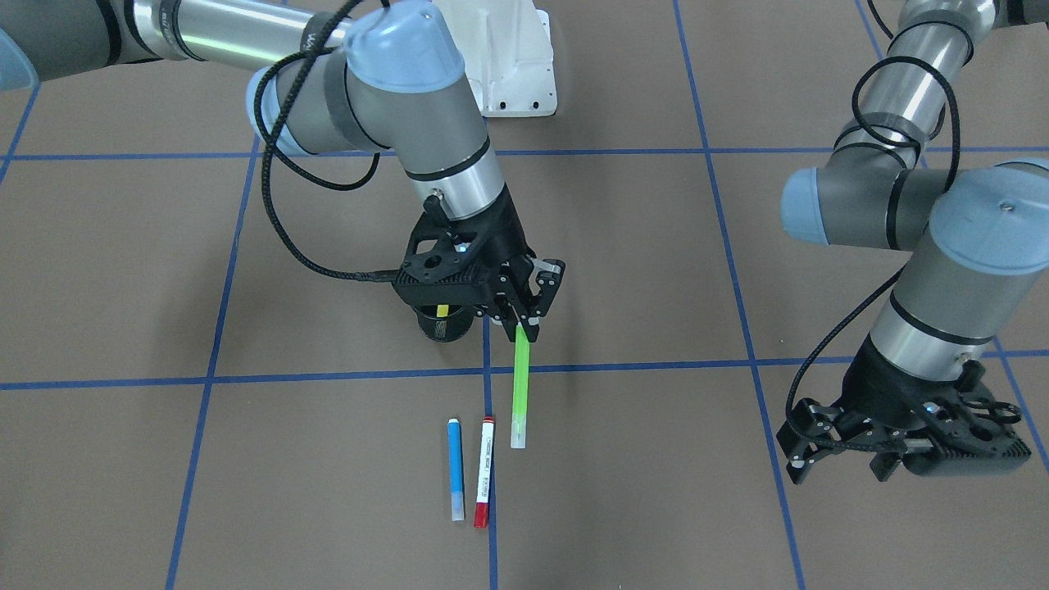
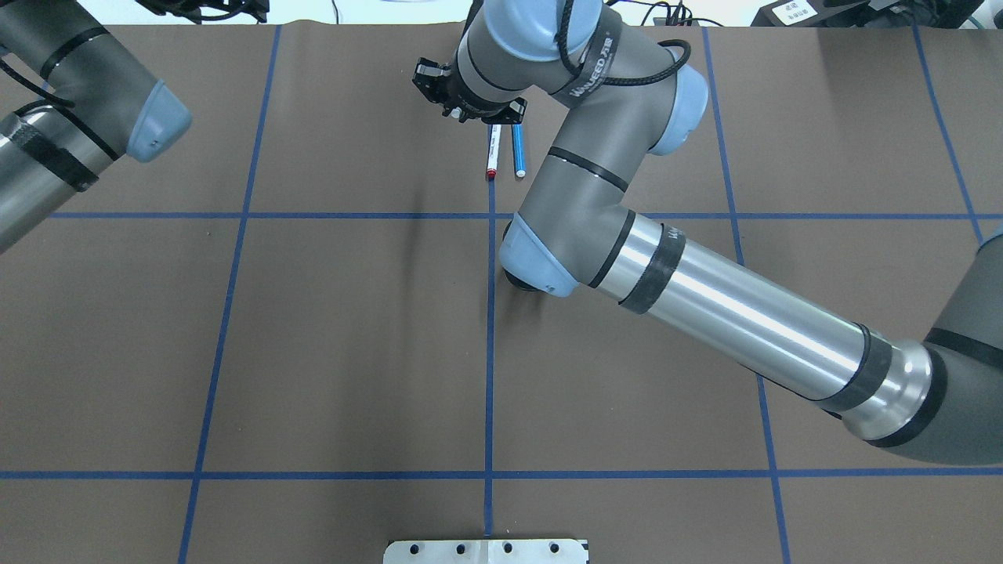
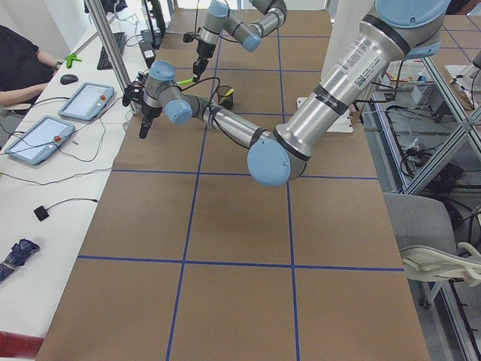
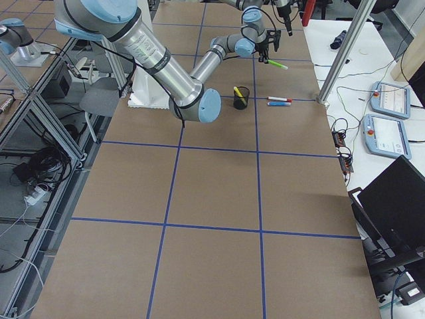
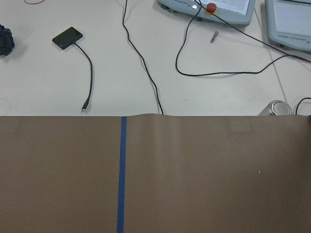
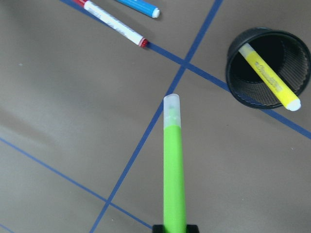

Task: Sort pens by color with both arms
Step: 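Lower the green marker beside the red-capped marker and release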

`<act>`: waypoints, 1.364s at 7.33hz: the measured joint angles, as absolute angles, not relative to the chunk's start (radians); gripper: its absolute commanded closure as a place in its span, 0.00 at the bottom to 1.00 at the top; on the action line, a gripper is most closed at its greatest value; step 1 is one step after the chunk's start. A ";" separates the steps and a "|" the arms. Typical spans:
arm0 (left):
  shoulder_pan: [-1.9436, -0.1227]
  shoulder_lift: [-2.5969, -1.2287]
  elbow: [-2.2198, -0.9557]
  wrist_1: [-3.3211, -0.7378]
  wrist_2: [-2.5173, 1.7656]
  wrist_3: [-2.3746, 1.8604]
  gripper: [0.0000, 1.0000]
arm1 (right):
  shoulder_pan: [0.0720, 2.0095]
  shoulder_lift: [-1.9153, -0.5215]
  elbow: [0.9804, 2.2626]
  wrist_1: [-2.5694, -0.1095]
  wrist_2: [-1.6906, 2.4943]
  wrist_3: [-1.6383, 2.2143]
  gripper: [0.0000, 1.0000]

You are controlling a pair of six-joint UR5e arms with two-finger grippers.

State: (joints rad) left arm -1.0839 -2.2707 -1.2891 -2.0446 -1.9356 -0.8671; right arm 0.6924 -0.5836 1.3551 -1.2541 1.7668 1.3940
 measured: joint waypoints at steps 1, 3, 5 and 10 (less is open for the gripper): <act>-1.084 -2.268 -1.288 -2.045 -1.935 -0.866 0.00 | 0.677 -0.556 1.277 -1.251 1.715 1.335 1.00; -1.084 -2.264 -1.284 -2.045 -1.934 -0.865 0.00 | 0.657 -0.508 1.134 -1.245 1.644 1.272 1.00; -1.083 -2.260 -1.283 -2.045 -1.934 -0.867 0.00 | 0.630 -0.486 1.023 -1.187 1.585 1.249 1.00; -1.079 -2.258 -1.276 -2.045 -1.933 -0.871 0.00 | 0.584 -0.445 0.868 -1.094 1.461 1.121 1.00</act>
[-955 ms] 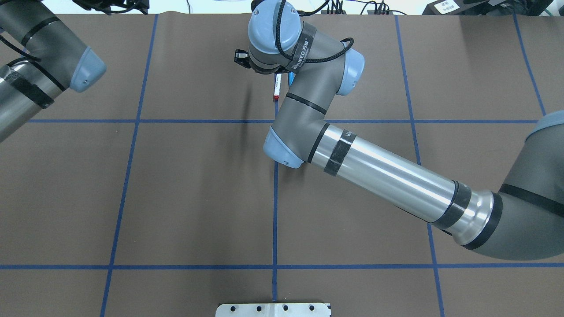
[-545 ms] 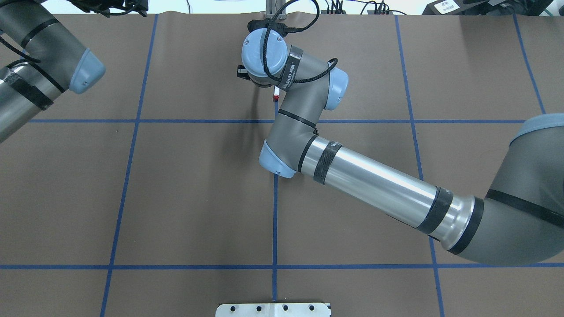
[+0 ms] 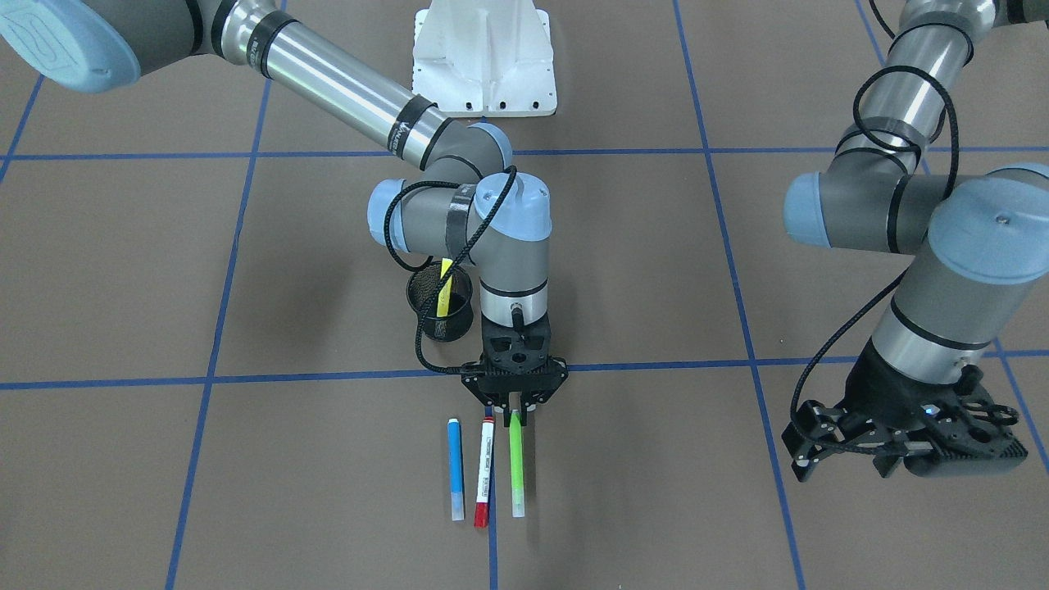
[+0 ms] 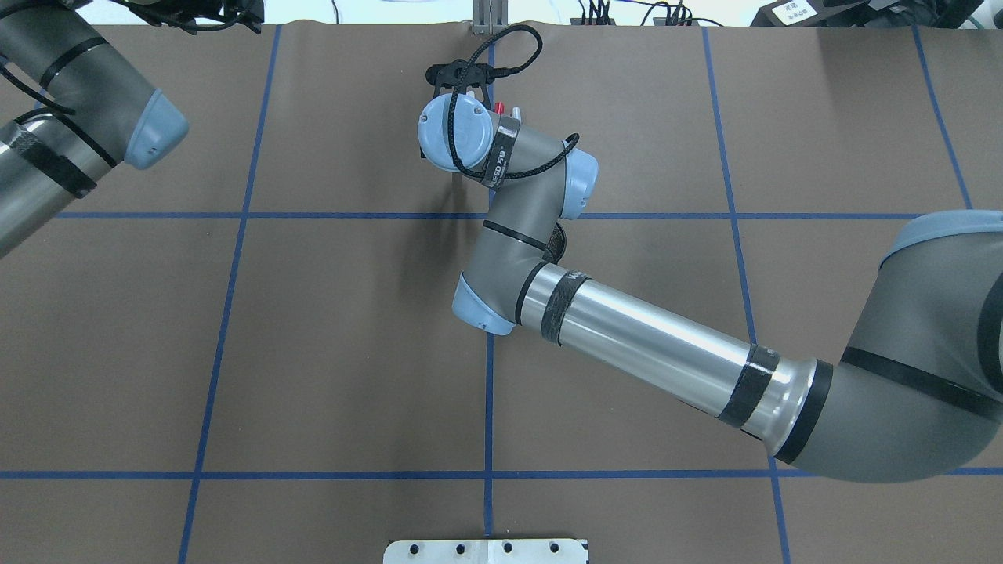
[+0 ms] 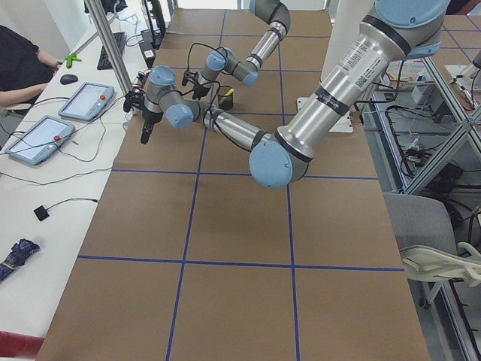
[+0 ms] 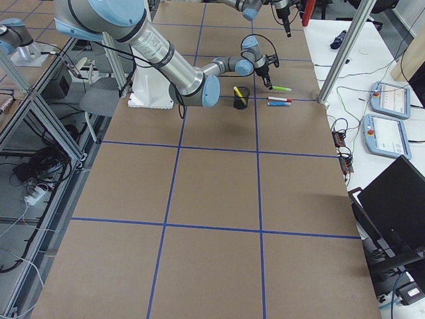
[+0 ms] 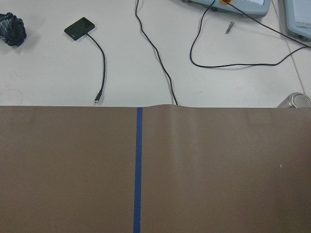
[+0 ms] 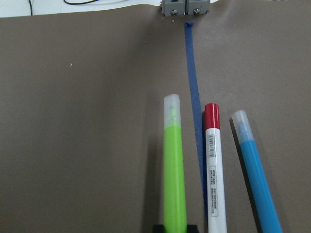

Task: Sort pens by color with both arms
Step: 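Lower the green marker beside the red-capped marker and release, then withdraw the right arm while the left arm swings over the cup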

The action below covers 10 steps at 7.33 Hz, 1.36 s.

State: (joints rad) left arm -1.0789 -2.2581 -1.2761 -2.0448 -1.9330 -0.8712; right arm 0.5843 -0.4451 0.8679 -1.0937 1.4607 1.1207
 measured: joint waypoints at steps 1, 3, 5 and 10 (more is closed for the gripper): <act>-1.079 -2.258 -1.273 -2.045 -1.933 -0.871 0.00 | 0.584 -0.442 0.859 -1.084 1.447 1.096 1.00; -1.078 -2.257 -1.268 -2.046 -1.933 -0.871 0.00 | 0.583 -0.438 0.833 -1.022 1.437 1.083 0.94; -1.078 -2.257 -1.265 -2.046 -1.933 -0.871 0.00 | 0.583 -0.437 0.816 -0.996 1.430 1.081 0.00; -1.077 -2.277 -1.269 -2.043 -1.935 -0.879 0.00 | 0.625 -0.416 0.861 -1.000 1.499 1.084 0.01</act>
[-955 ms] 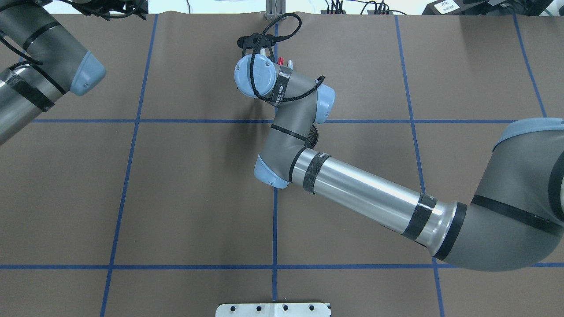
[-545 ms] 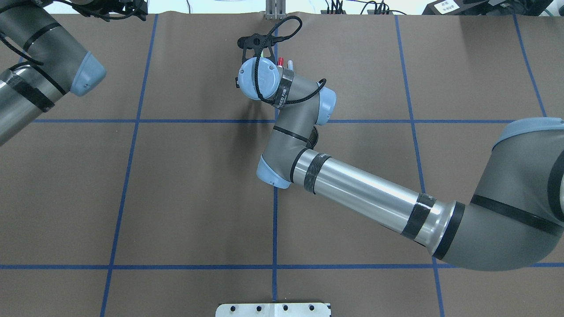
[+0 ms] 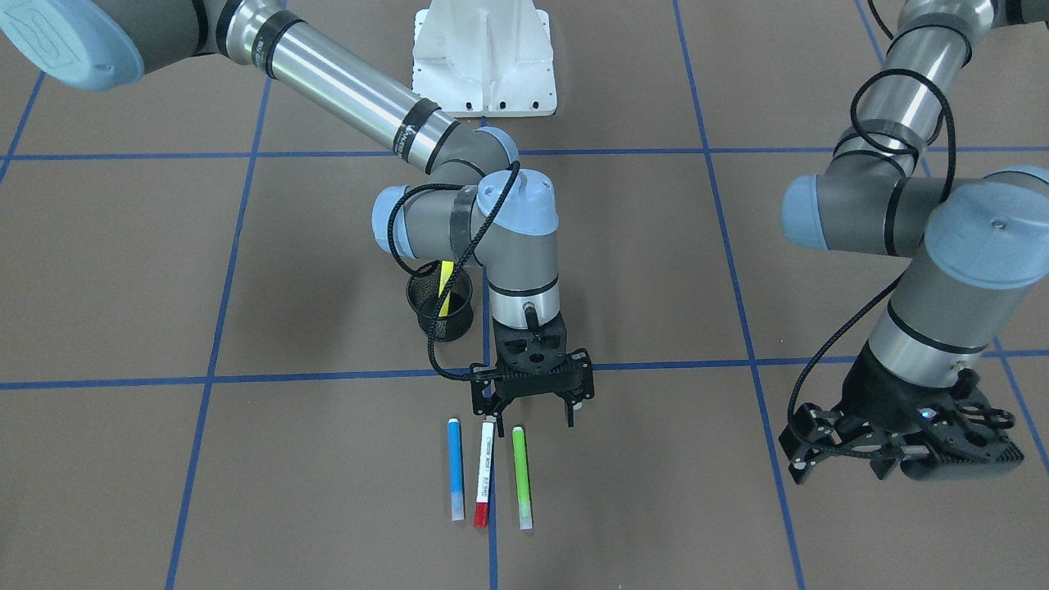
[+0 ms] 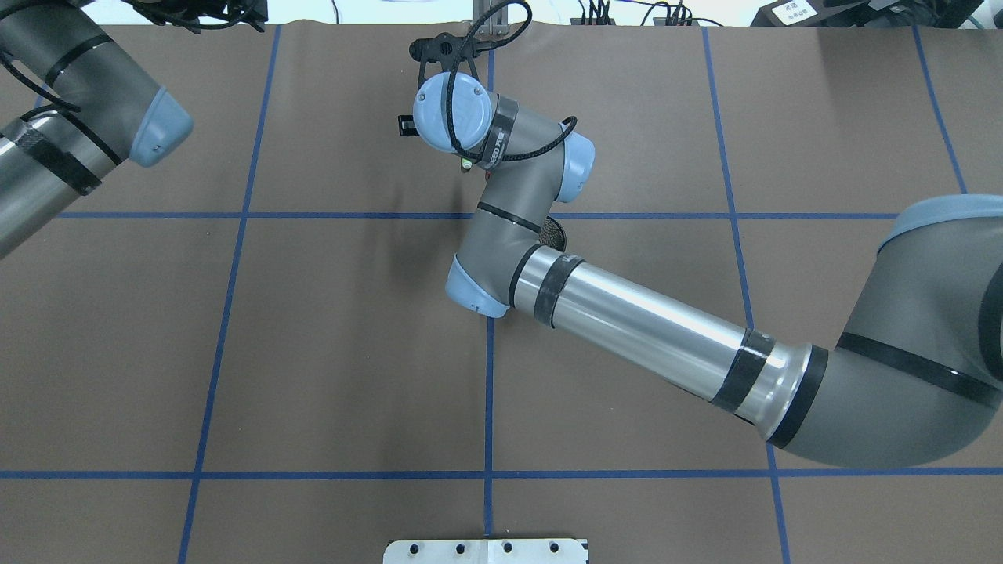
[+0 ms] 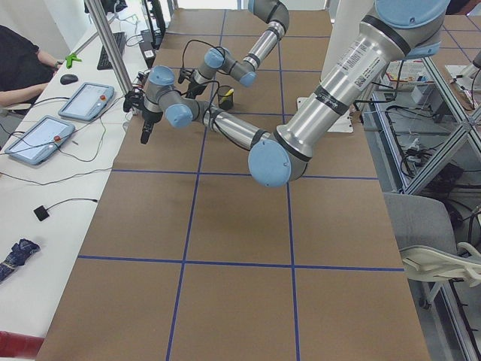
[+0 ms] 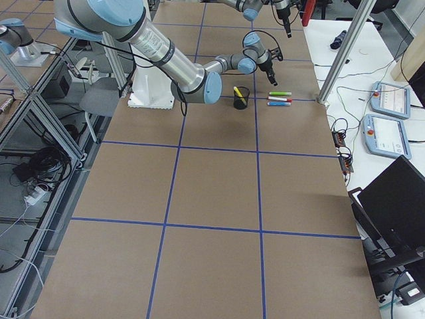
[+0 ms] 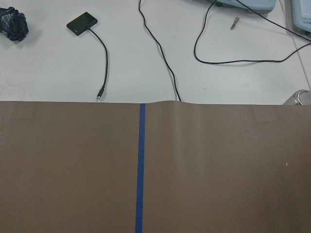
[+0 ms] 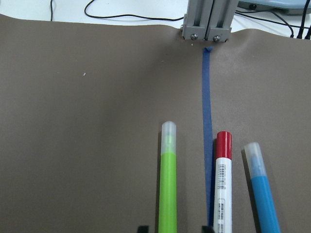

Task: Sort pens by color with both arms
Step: 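Withdraw the right arm while the left arm swings over the cup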

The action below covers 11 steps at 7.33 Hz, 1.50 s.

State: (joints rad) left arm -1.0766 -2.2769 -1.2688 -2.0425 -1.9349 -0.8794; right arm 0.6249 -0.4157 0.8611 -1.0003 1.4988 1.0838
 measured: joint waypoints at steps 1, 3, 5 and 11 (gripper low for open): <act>-1.075 -2.288 -1.274 -2.041 -1.941 -0.886 0.00 | 0.666 -0.417 0.887 -1.013 1.567 1.083 0.05; -1.062 -2.297 -1.309 -2.027 -1.984 -0.923 0.00 | 0.748 -0.433 0.964 -1.109 1.660 1.049 0.02; -0.999 -2.313 -1.409 -1.963 -2.009 -1.032 0.00 | 0.836 -0.506 1.078 -1.206 1.721 0.954 0.02; -0.679 -2.679 -1.420 -1.412 -1.955 -1.082 0.00 | 1.188 -0.829 1.213 -1.227 2.210 0.614 0.02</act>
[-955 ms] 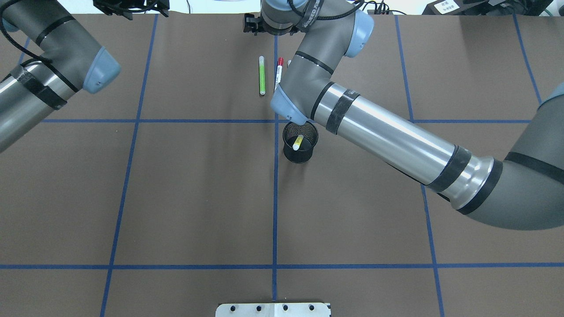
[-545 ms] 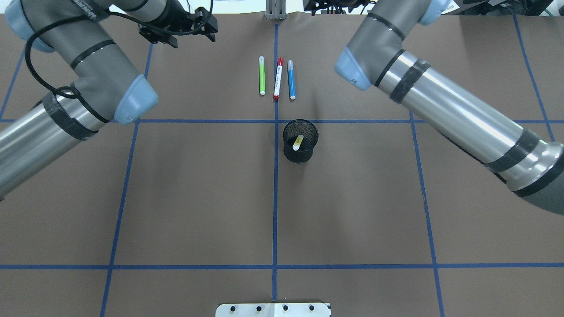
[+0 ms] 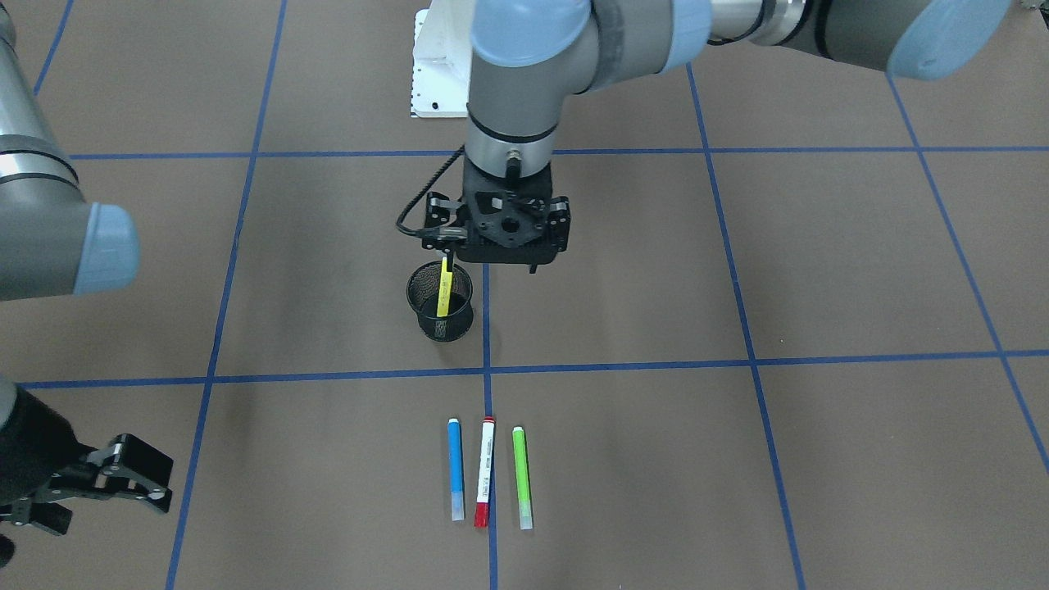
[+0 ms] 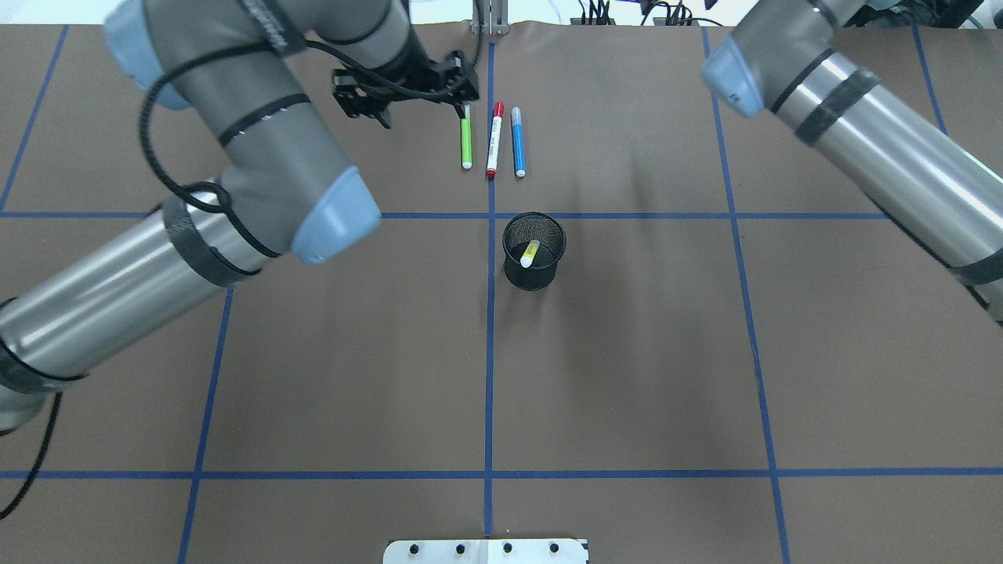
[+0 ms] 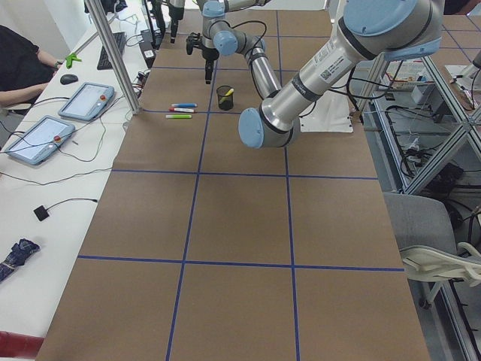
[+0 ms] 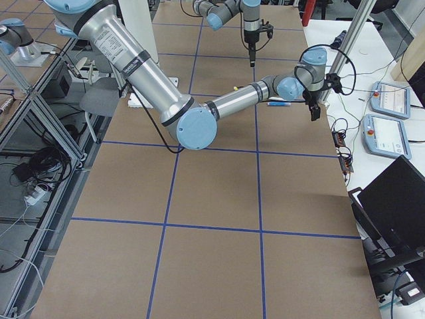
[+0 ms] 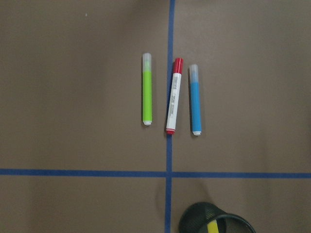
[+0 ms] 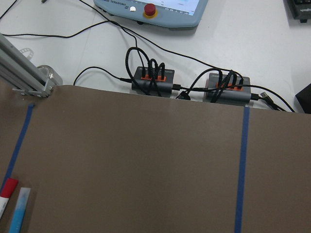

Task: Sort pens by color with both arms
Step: 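Lower the left gripper into the cup and grasp the yellow marker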

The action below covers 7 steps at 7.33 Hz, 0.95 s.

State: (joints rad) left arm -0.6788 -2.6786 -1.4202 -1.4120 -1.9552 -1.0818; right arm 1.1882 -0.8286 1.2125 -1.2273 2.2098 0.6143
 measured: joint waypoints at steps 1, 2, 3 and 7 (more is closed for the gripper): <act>-0.651 -2.783 -1.264 -1.396 -1.954 -1.029 0.00 | 1.206 -0.867 1.234 -1.227 2.236 0.596 0.02; -0.628 -2.851 -1.149 -1.391 -1.955 -0.981 0.00 | 1.215 -0.892 1.252 -1.226 2.247 0.588 0.02; -0.613 -2.874 -1.092 -1.390 -1.956 -0.947 0.00 | 1.219 -0.908 1.262 -1.224 2.250 0.586 0.02; -0.591 -2.837 -1.048 -1.398 -1.960 -0.896 0.13 | 1.201 -0.921 1.283 -1.222 2.238 0.596 0.02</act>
State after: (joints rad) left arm -0.5908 -2.8371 -1.0480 -1.3981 -1.9601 -0.8959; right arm 1.2011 -0.9212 1.2831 -1.2222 2.2384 0.5960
